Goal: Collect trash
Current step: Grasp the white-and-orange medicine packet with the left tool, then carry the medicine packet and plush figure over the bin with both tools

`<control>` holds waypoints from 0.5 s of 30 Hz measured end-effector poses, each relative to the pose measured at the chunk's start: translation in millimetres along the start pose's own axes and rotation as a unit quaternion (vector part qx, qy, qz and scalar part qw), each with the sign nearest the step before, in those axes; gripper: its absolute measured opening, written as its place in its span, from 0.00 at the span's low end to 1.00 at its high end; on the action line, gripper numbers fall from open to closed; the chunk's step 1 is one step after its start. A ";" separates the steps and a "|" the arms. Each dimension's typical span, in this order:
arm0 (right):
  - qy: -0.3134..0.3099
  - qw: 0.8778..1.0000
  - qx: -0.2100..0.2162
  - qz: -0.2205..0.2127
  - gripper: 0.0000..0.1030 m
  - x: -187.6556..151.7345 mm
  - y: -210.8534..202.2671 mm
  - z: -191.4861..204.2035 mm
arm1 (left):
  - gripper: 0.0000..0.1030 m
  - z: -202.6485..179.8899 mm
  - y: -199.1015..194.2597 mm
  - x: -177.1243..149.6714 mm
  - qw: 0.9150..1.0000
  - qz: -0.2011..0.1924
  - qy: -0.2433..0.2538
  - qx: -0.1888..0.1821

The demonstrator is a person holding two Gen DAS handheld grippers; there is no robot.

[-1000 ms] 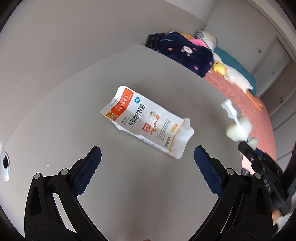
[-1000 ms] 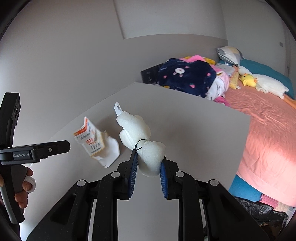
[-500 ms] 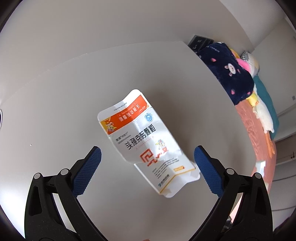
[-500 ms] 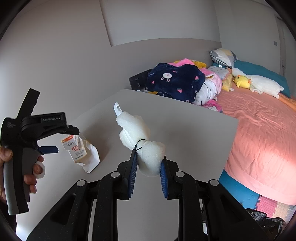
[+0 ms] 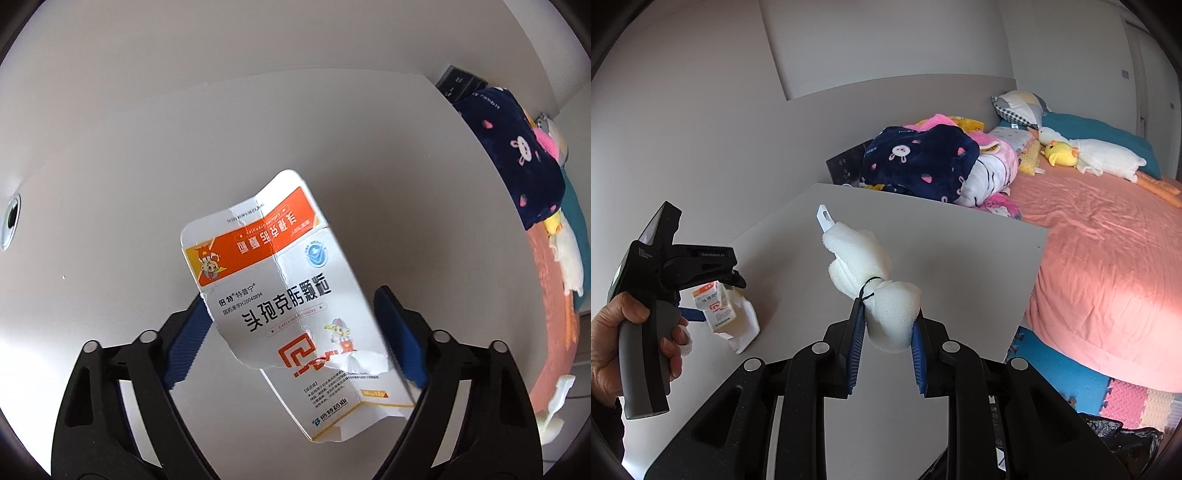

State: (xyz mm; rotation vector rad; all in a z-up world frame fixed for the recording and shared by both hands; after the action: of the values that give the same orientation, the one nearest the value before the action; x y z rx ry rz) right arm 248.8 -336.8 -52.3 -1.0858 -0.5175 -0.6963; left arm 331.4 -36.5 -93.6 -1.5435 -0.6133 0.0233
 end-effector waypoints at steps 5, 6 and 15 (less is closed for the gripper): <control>0.010 1.000 0.002 0.002 0.24 -2.3 -2.7 -1.6 | 0.67 11.8 -4.0 -2.7 0.997 -0.012 0.026 -0.067; 0.010 1.000 0.003 0.002 0.24 -3.5 -4.0 -0.4 | 0.66 14.8 -5.2 -4.6 0.996 -0.014 0.029 -0.082; 0.007 1.000 0.002 0.006 0.24 -9.9 -11.1 7.3 | 0.58 24.3 -15.2 -32.9 0.986 -0.039 0.081 -0.141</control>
State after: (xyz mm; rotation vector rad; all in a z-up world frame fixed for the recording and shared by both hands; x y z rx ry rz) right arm 233.6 -330.8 -49.4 -1.0785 -0.4992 -0.6913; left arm 288.6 -27.8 -93.3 -1.7734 -0.5637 -0.2554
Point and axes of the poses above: each gripper's, at about its wrist camera, not at the fingertips, and y roughly the way its jaws point, z to its left, x to its top, the point moved 2 cm from there along y, roughly the way its jaws point, and after that the axes turned 13 degrees about y, right-handed, at the moved point
